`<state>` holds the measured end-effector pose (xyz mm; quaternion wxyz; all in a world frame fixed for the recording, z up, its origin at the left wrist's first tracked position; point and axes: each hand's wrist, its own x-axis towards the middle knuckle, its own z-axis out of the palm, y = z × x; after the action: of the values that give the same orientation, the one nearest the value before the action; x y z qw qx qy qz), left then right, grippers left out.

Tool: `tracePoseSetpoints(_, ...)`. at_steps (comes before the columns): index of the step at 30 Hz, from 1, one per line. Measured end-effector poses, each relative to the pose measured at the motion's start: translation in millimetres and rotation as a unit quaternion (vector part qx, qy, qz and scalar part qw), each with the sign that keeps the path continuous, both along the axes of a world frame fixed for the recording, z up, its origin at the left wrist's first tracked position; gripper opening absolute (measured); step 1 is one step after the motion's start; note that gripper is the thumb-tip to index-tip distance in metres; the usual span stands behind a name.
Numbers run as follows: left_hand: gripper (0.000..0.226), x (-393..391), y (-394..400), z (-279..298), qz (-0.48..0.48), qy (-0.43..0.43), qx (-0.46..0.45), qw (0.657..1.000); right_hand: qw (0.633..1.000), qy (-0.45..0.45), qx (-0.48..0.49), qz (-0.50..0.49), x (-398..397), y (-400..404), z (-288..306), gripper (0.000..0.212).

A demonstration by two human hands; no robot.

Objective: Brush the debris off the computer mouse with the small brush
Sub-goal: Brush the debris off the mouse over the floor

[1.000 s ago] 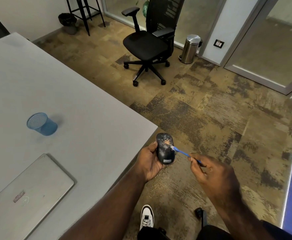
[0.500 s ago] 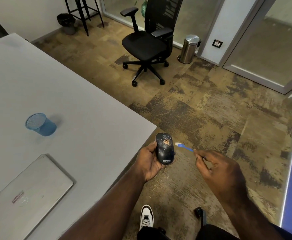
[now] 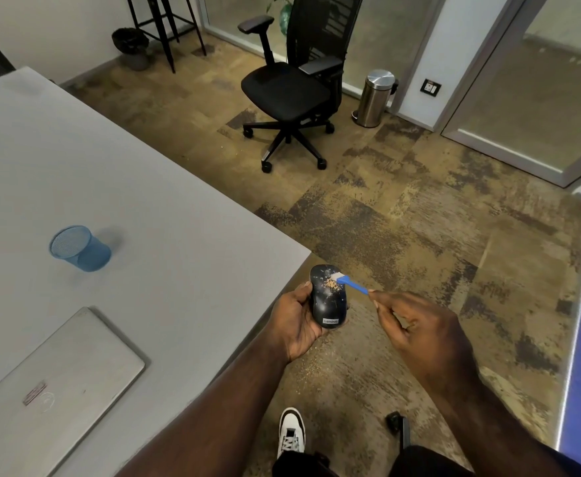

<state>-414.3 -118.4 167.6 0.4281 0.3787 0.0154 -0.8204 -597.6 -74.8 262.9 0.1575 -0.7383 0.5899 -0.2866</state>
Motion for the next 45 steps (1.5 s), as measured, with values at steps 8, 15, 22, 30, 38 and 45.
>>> tracePoseSetpoints(8, 0.039, 0, -1, -1, 0.017, -0.021, 0.006, 1.000, 0.996, 0.085, 0.028, -0.029, -7, -3, 2, 0.017)
tracePoseSetpoints(15, 0.038, -1, 0, -1, 0.012, -0.052, 0.005, 0.999, 0.997, 0.067, 0.028, 0.032, 1, -2, 0, 0.023)
tracePoseSetpoints(22, 0.037, 0, 0, 4, 0.020, -0.059, 0.018, 0.998, 0.996, 0.071, 0.035, -0.035, -9, -5, 3, 0.020)
tracePoseSetpoints(30, 0.036, -1, -1, 8, 0.022, -0.062, 0.011, 0.998, 0.994, 0.087, 0.071, -0.016, -6, 2, 1, 0.017)
tracePoseSetpoints(38, 0.034, -4, 0, 7, 0.025, -0.054, 0.009, 0.998, 0.996, 0.056, 0.067, -0.015, -1, -1, 3, 0.020)
tracePoseSetpoints(45, 0.034, 0, -1, 1, 0.022, -0.057, 0.007, 0.998, 0.995, 0.037, 0.082, -0.040, -11, -3, 16, 0.017)
